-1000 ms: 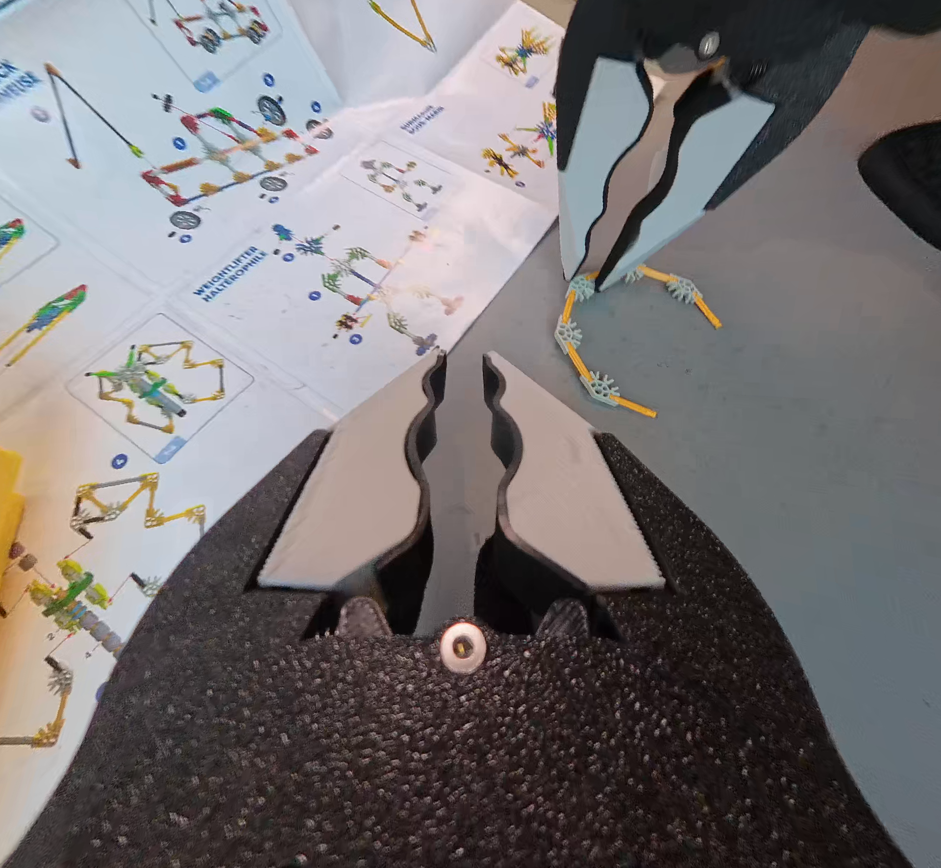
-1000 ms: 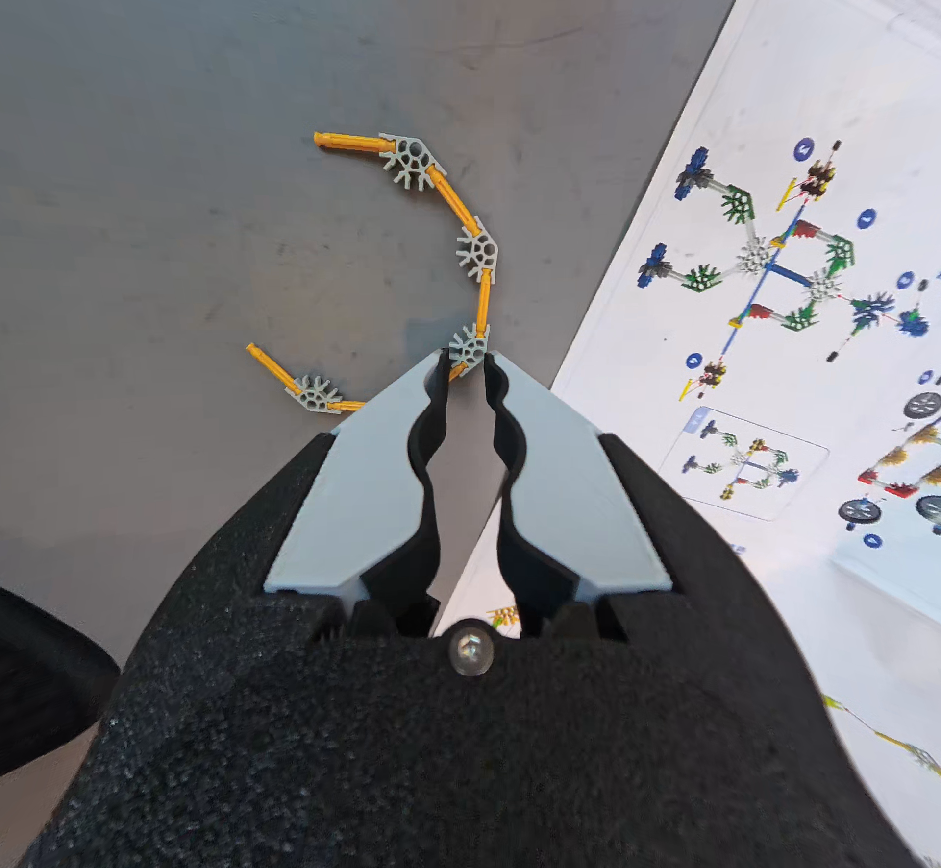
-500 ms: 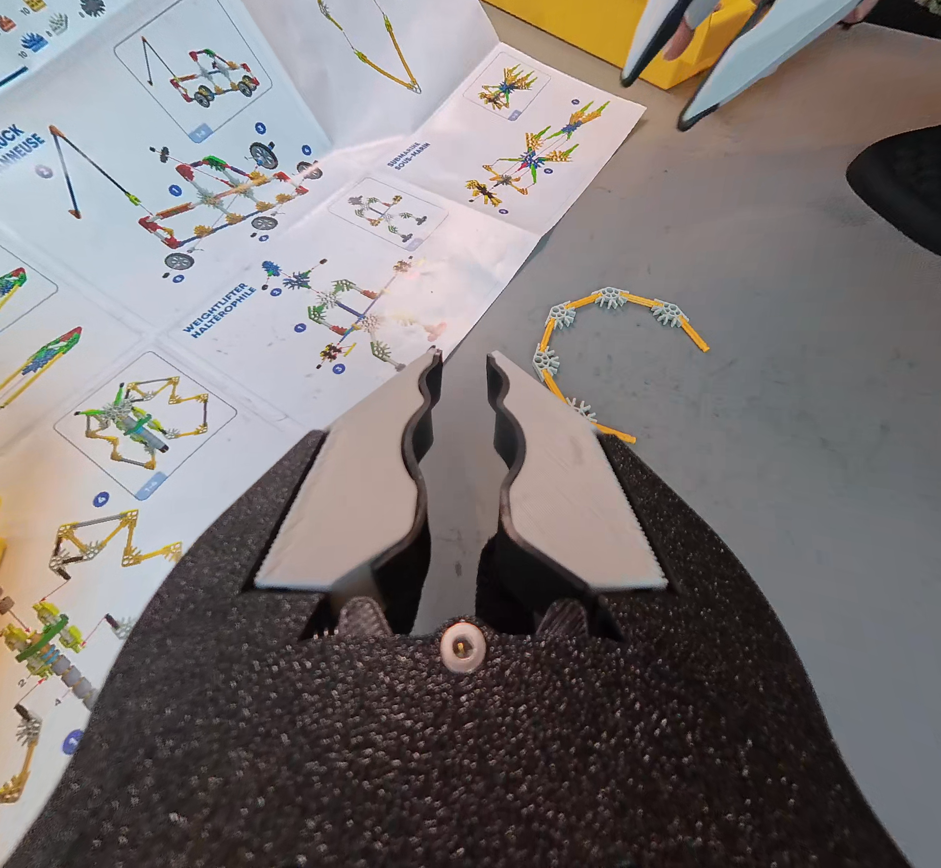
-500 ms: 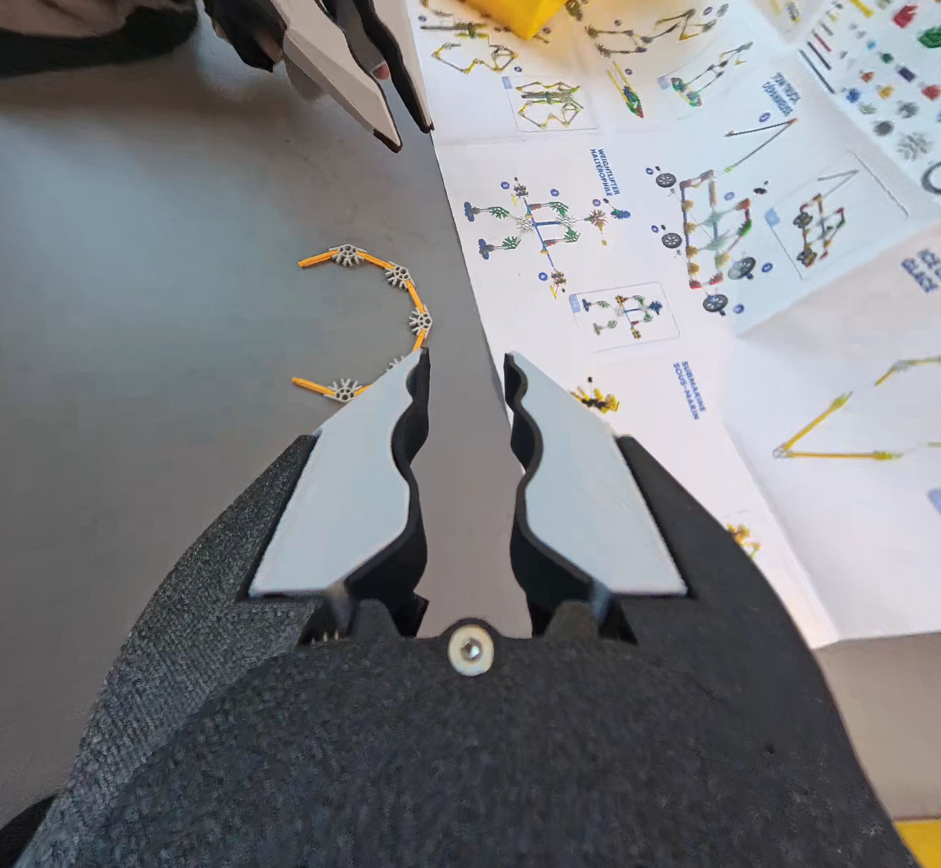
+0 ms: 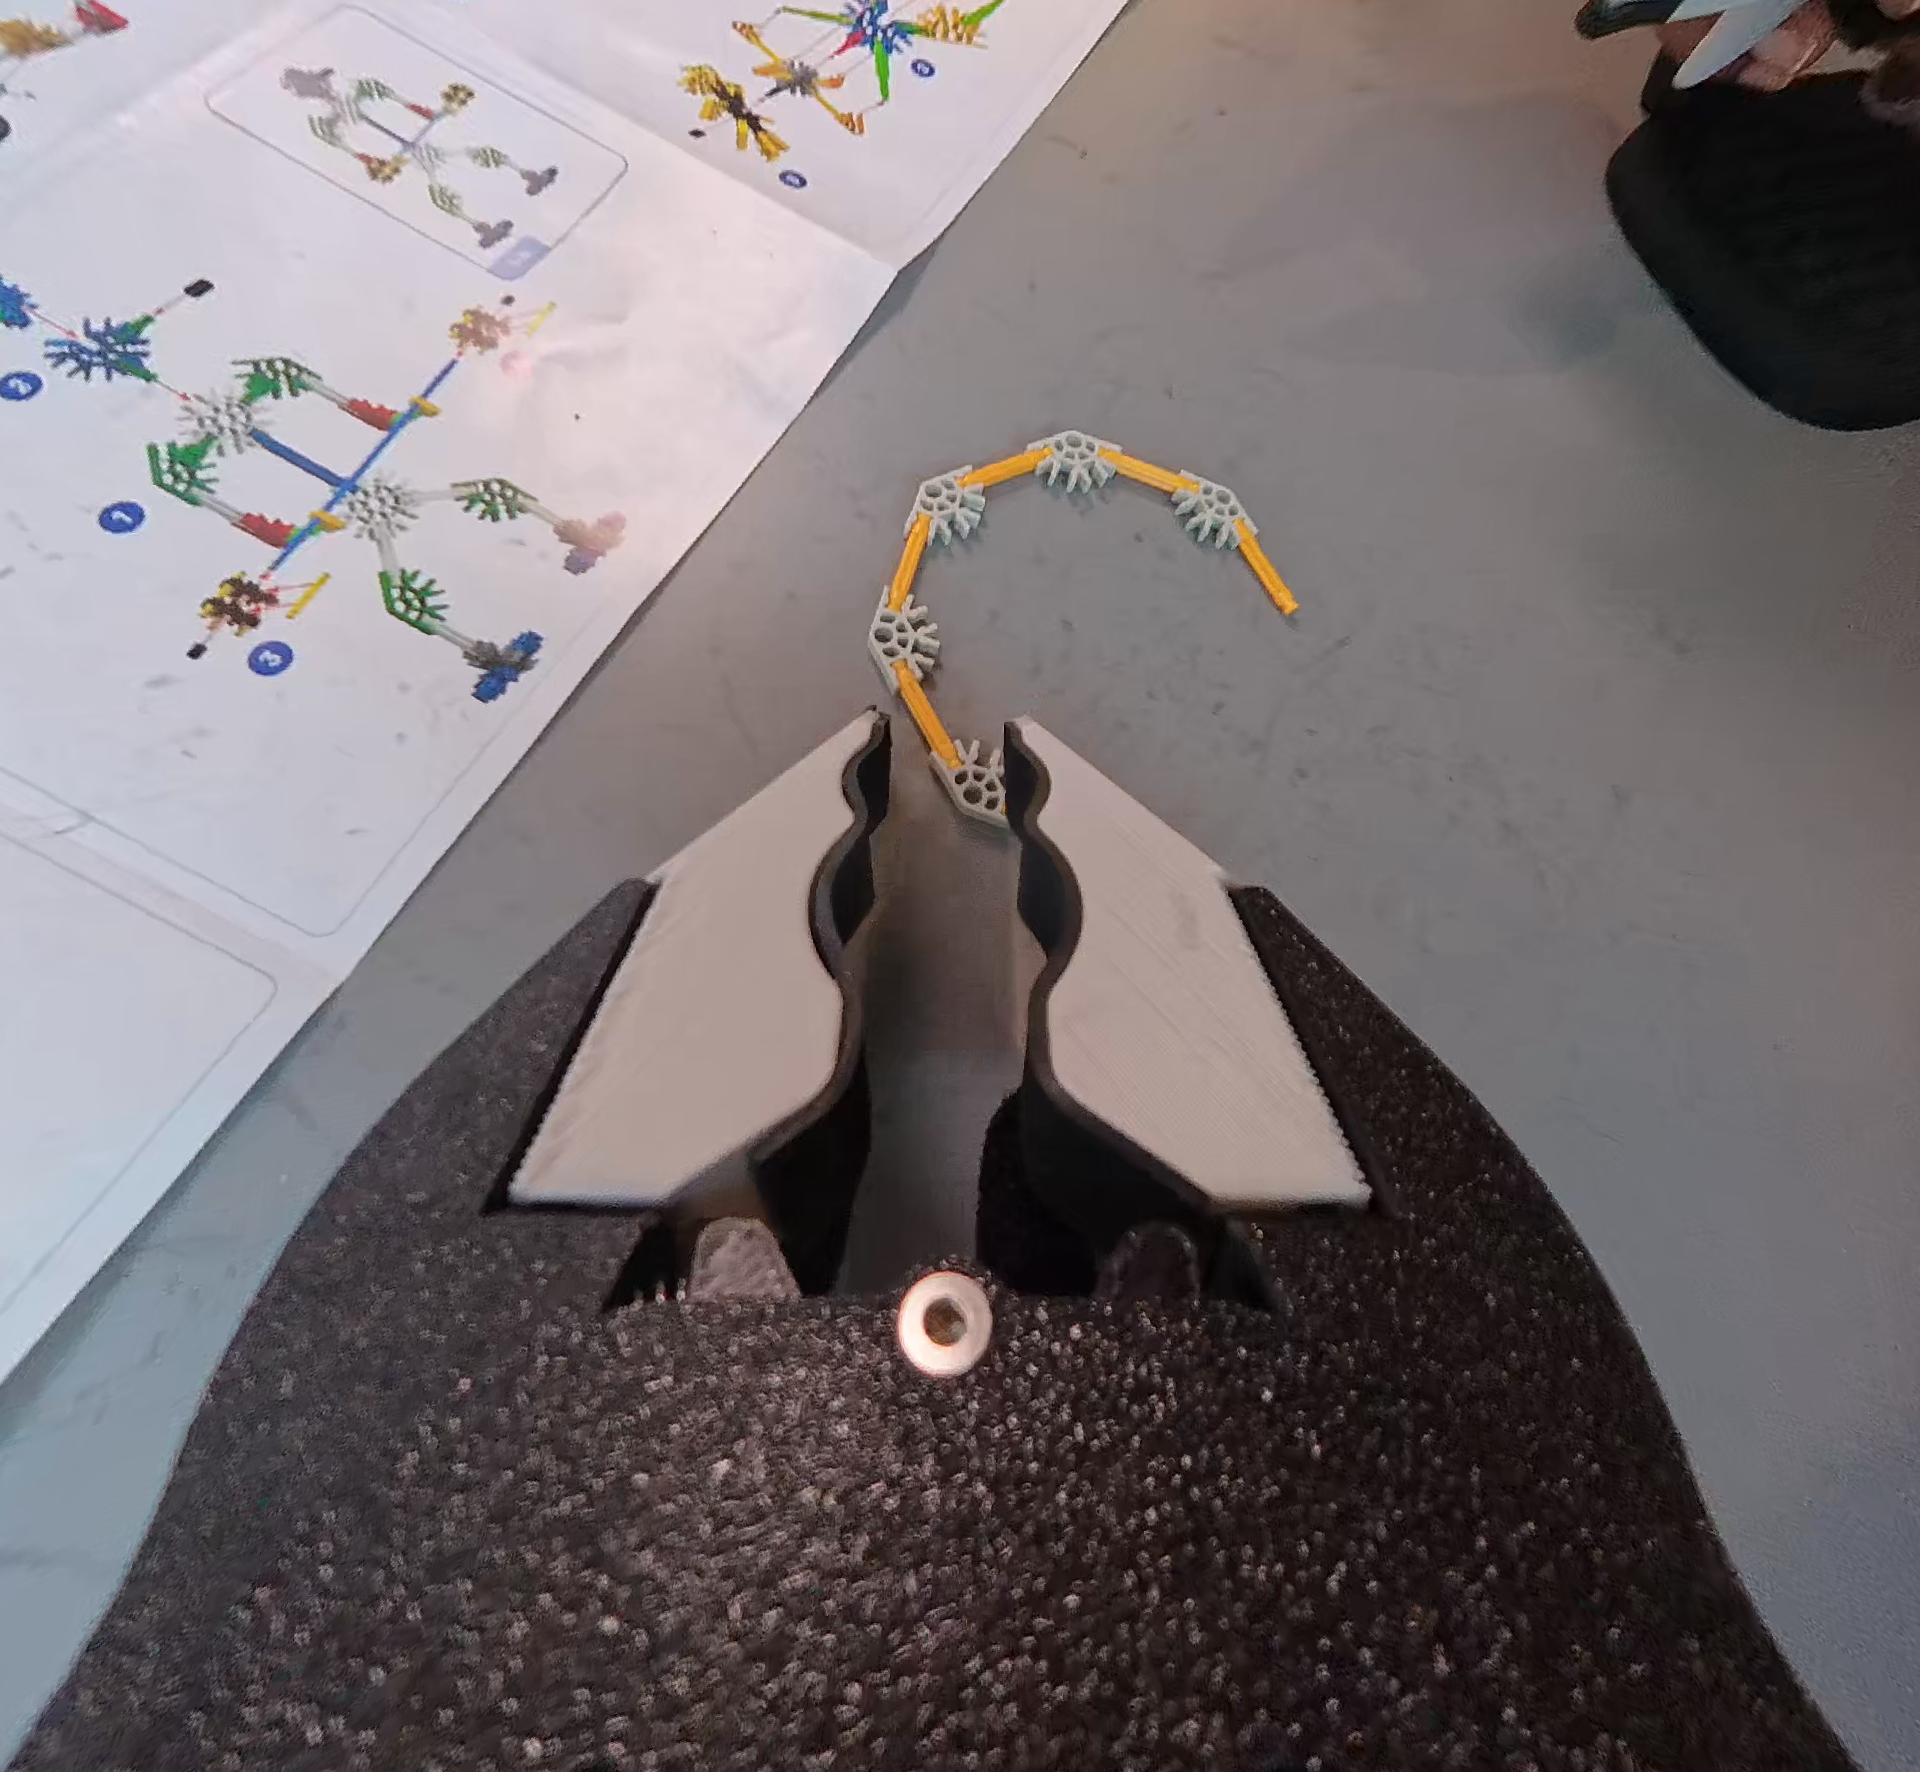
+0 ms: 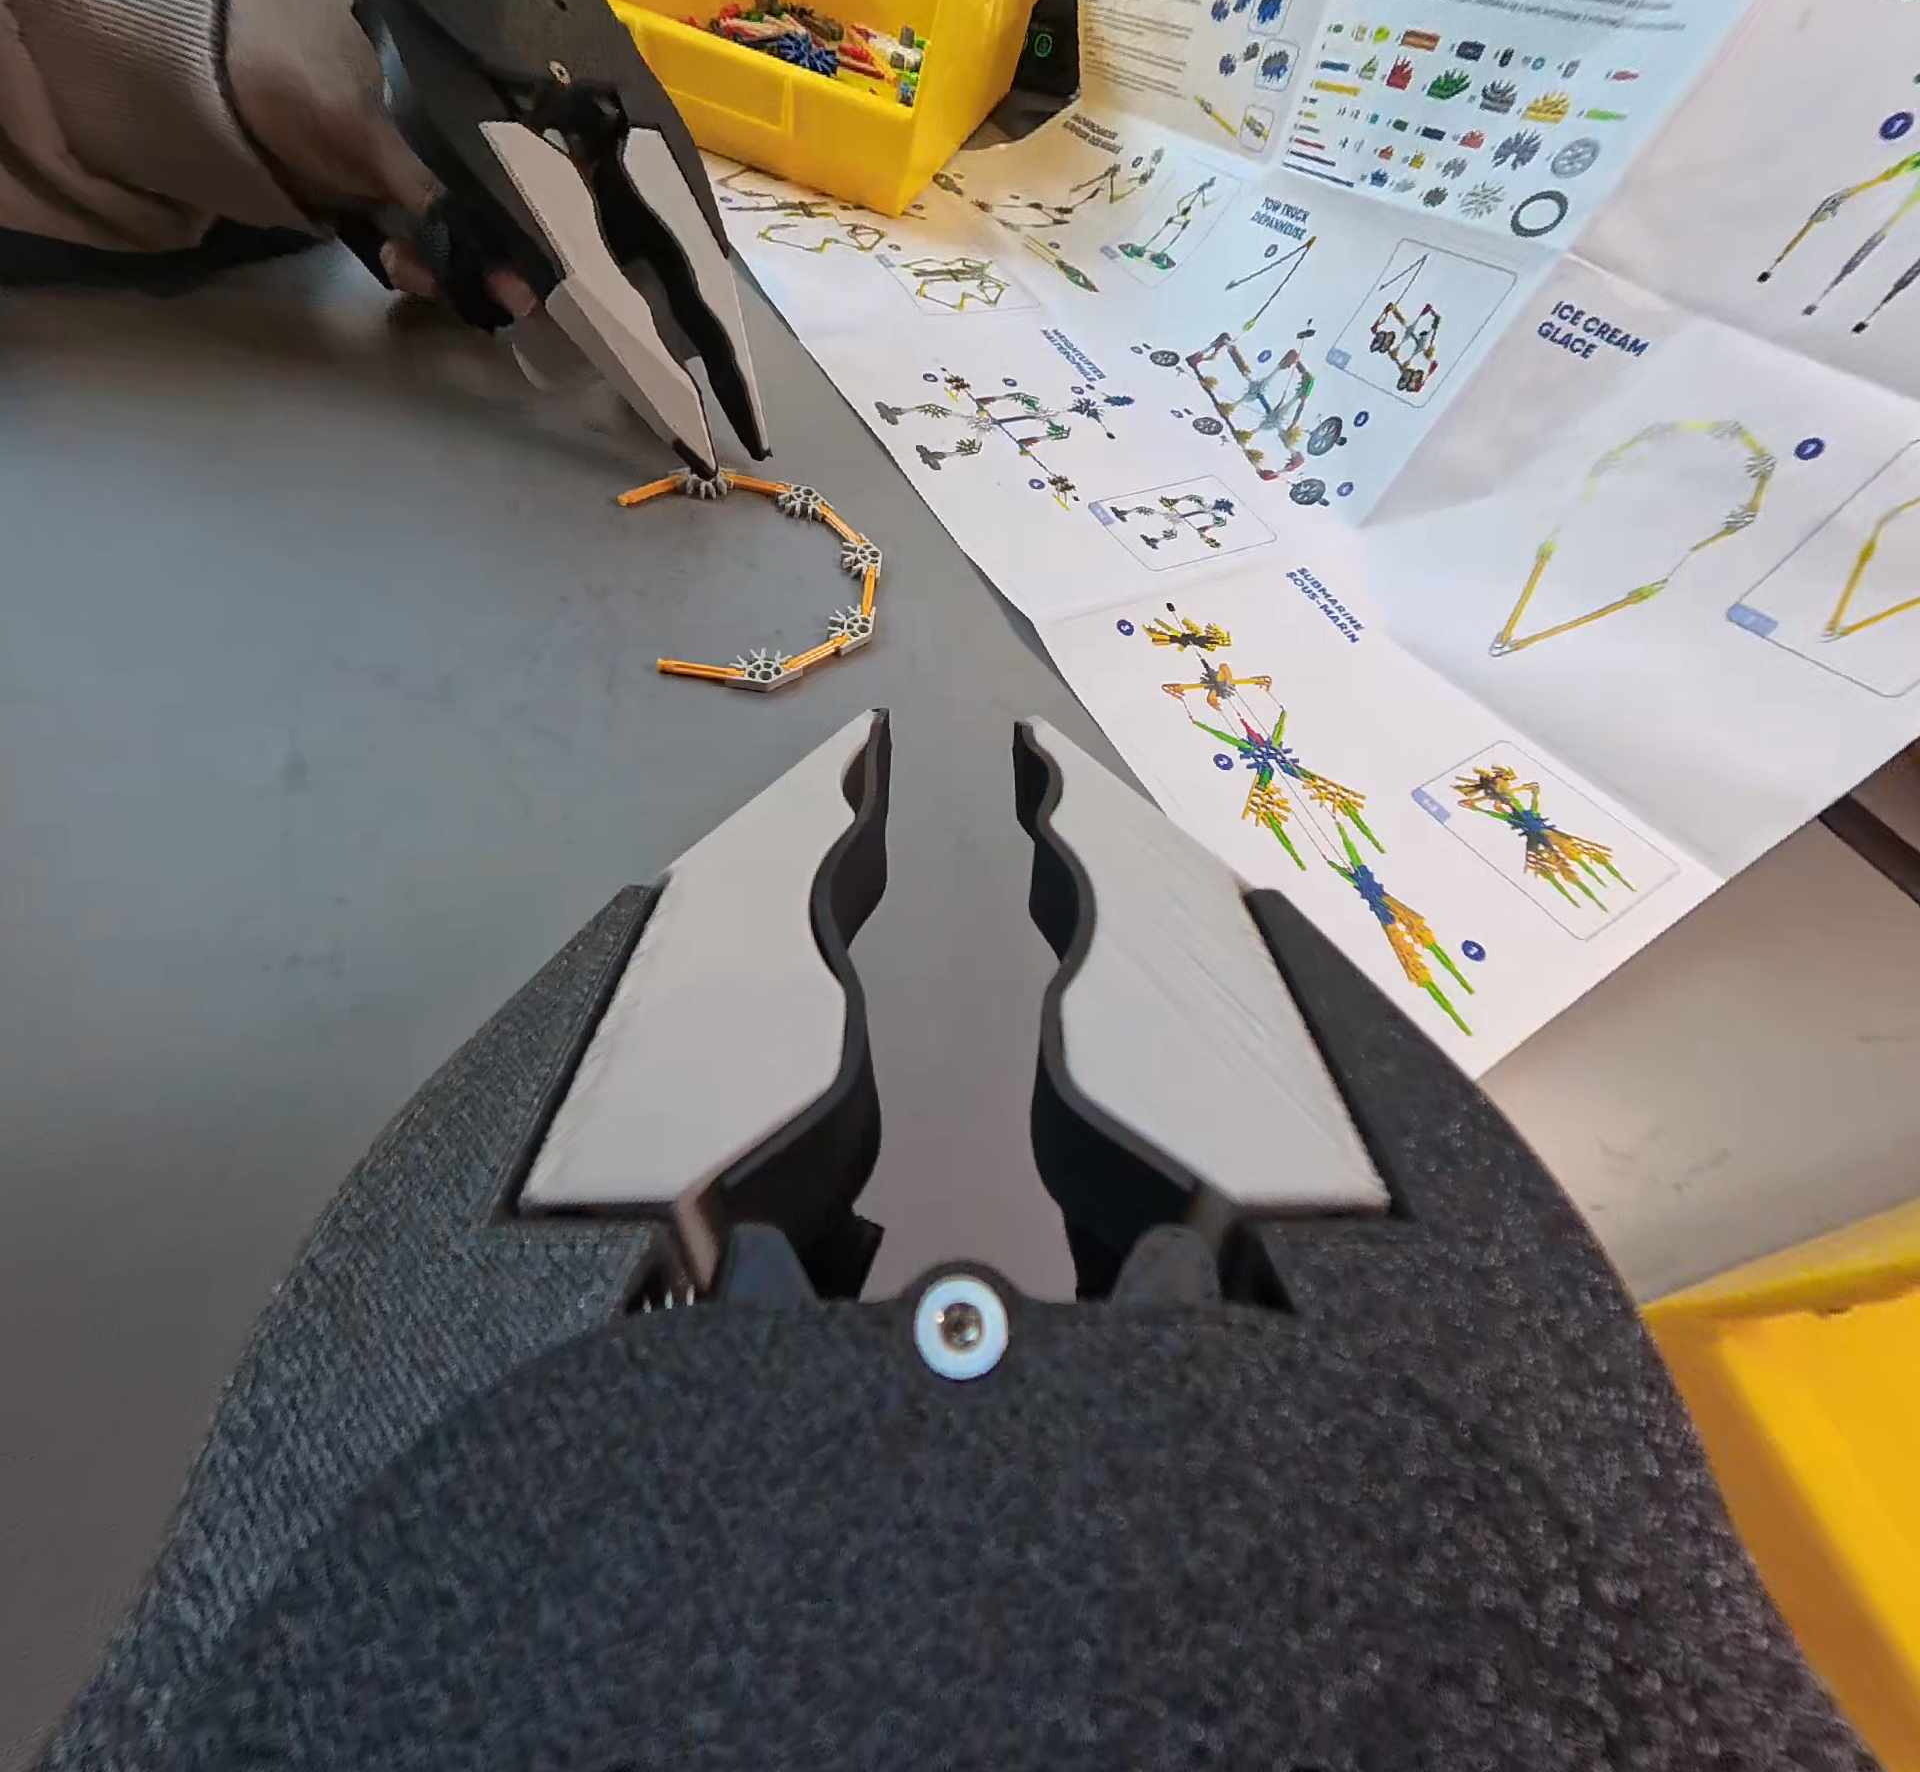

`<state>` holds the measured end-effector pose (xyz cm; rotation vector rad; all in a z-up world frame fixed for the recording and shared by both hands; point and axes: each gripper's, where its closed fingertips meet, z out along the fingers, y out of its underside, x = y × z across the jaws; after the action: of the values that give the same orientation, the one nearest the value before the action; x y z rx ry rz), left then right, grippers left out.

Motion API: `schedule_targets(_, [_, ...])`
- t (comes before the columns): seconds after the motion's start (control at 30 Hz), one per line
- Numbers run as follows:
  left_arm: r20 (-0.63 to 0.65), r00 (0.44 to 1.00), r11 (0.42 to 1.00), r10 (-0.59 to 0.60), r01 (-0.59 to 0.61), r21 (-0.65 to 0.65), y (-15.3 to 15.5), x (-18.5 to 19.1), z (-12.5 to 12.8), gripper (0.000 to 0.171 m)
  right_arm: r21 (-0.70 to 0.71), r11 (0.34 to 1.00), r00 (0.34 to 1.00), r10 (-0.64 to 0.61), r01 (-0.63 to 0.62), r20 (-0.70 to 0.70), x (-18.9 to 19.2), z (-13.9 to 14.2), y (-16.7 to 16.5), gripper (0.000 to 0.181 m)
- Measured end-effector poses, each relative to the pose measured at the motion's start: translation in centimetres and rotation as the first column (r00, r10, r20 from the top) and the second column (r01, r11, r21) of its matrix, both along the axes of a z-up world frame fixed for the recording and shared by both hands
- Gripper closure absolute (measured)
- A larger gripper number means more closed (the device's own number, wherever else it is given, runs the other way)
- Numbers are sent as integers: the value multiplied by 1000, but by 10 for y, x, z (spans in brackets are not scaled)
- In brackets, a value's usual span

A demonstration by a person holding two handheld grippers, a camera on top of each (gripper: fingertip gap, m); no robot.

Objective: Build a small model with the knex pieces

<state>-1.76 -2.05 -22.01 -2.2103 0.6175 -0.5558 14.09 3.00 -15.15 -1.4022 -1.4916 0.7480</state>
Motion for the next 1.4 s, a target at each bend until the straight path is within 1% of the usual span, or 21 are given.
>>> schedule_targets(0.03, [-32,999,1000,7,-7,-17,-1,0,-6,150,9,1000,1000,7,-8,10,-2,-2,-1,159])
schedule_targets(0.23, [-100,994,999,41,-41,-2,2,0,-7,158,67,998,994,9,-17,110,-12,-19,-6,159])
schedule_targets(0.4, [-114,991,997,70,-64,48,8,1,-2,159,53,998,994,28,-34,102,-22,-19,-10,159])
schedule_targets(0.47, [-100,991,991,93,-83,103,14,1,8,160,46,999,996,22,-26,84,-23,-16,-8,159])
schedule_targets(0.53, [-87,988,977,126,-108,185,23,-1,24,160,45,999,998,3,-6,57,-22,-11,-3,159])
schedule_targets(0.6, [-67,985,953,161,-137,271,37,-3,41,160,52,998,999,-39,38,25,-19,-4,7,159])
schedule_targets(0.63, [-52,983,936,176,-151,318,45,-4,51,171,56,997,998,-60,60,8,-18,0,12,158])
schedule_targets(0.73, [3,980,889,198,-181,421,74,0,79,171,59,989,989,-135,139,-56,-16,18,33,154])
schedule_targets(0.77, [14,979,879,202,-187,440,85,2,85,171,53,987,986,-151,155,-71,-17,23,40,154])
schedule_targets(0.87, [49,978,883,201,-203,422,112,11,93,171,7,983,981,-183,184,-70,-19,26,57,152])
schedule_targets(0.9, [68,976,882,207,-216,419,117,11,96,171,-30,982,982,-185,184,-45,-21,22,59,153])
schedule_targets(0.97, [84,970,875,226,-240,419,119,5,98,171,-117,982,988,-142,149,64,-29,1,57,149])
schedule_targets(1.03, [99,962,869,256,-274,413,116,-7,96,171,-126,985,981,-94,116,168,-39,-19,60,149])
schedule_targets(1.07, [118,956,867,269,-294,403,112,-14,95,168,-138,987,969,-47,82,241,-43,-33,59,149])
schedule_targets(1.1, [135,951,868,279,-310,388,108,-19,95,162,-152,986,952,-14,64,305,-47,-45,60,149])
schedule_targets(1.17, [152,944,872,294,-330,361,98,-30,92,156,-174,985,920,56,13,388,-54,-63,61,149])
schedule_targets(1.27, [174,938,878,298,-341,335,82,-39,86,154,-185,982,885,125,-45,448,-63,-76,60,161])
schedule_targets(1.33, [181,940,890,289,-334,310,72,-40,80,153,-211,976,877,148,-54,458,-64,-76,59,172])
schedule_targets(1.4, [193,946,910,259,-306,280,64,-35,74,153,-210,976,873,152,-58,464,-63,-76,57,177])
